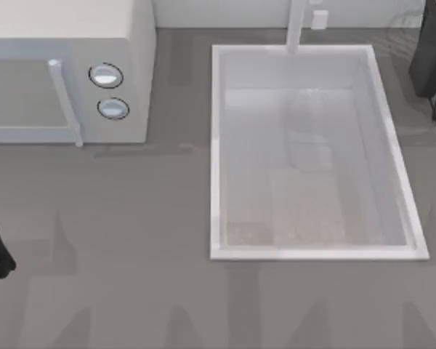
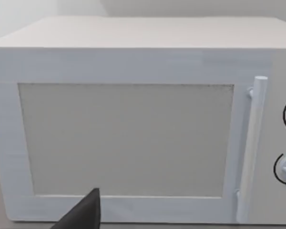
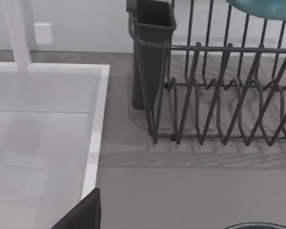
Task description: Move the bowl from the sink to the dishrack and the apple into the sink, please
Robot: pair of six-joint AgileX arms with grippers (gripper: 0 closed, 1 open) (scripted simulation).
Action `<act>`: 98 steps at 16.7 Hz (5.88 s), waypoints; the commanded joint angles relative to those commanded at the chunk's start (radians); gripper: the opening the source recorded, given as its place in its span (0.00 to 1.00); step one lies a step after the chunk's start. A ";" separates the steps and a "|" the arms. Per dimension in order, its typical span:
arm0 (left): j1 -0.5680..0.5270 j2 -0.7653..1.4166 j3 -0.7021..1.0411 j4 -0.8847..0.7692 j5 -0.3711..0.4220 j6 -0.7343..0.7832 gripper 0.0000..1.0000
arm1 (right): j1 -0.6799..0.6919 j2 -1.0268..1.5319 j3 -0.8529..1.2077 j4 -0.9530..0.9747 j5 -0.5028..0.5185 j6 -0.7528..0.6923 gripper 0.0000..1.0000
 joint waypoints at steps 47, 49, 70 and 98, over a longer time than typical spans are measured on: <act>0.000 0.000 0.000 0.000 0.000 0.000 1.00 | -0.192 1.655 0.825 -0.492 0.004 -0.178 0.55; 0.000 0.000 0.000 0.000 0.000 0.000 1.00 | -0.192 1.655 0.825 -0.492 0.004 -0.178 0.40; 0.000 0.000 0.000 0.000 0.000 0.000 1.00 | -0.200 1.531 0.955 -0.720 -0.007 -0.182 0.00; 0.000 0.000 0.000 0.000 0.000 0.000 1.00 | 0.174 1.441 0.851 -0.069 0.317 -0.077 0.00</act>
